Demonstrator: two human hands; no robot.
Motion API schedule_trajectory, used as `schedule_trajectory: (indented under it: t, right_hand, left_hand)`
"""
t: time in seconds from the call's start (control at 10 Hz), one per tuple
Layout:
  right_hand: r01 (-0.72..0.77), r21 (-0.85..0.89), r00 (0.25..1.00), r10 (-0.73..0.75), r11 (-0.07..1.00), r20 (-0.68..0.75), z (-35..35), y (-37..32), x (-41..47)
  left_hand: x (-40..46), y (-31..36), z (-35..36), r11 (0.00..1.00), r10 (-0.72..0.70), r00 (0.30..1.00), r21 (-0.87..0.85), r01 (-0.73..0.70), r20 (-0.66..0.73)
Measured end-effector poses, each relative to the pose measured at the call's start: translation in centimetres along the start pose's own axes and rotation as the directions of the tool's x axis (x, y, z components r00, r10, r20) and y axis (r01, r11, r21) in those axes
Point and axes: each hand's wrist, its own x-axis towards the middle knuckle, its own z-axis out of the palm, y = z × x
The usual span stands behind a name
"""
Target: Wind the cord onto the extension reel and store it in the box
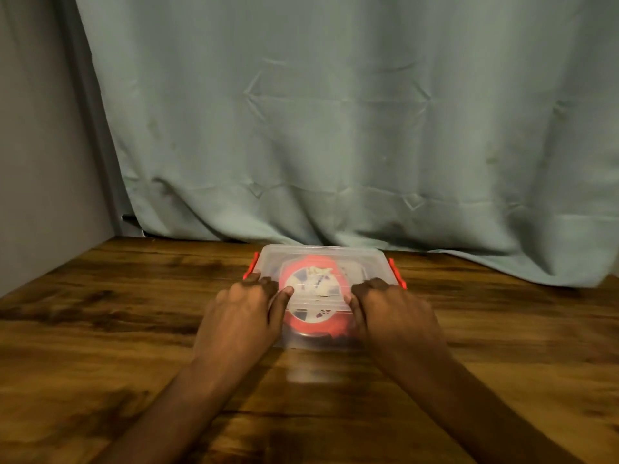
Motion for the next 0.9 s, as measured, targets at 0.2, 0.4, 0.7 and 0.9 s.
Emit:
schedule_trajectory:
  t: [0.2, 0.4, 0.7, 0.9]
  right_hand:
    - [-0.019, 0.045, 0.990, 0.024, 0.999, -0.137, 5.1, 2.4, 6.0]
    - [-0.020, -0.003, 0.982, 0.019, 1.000, -0.186, 8.4, 4.0, 12.2]
    - [-0.075, -0.021, 0.984, 0.071, 0.997, -0.165, 9.2, 3.7, 14.7]
    - [-0.145, 0.121, 0.988, 0.138, 0.982, 0.069, 6.5, 3.8, 15.4]
  left_hand:
    - [4.6, 0.0, 4.3, 0.994, 0.097, 0.994, 0.059, -0.095, -0.043]
    - [11.3, -1.3, 8.9, 0.994, 0.113, 0.994, -0.001, -0.113, -0.011]
    - [15.0, -1.7, 10.5, 0.996, 0.043, 0.996, -0.086, -0.037, 0.073]
    - [15.9, 0.1, 6.0, 1.000, -0.008, 0.970, 0.026, 0.002, 0.242]
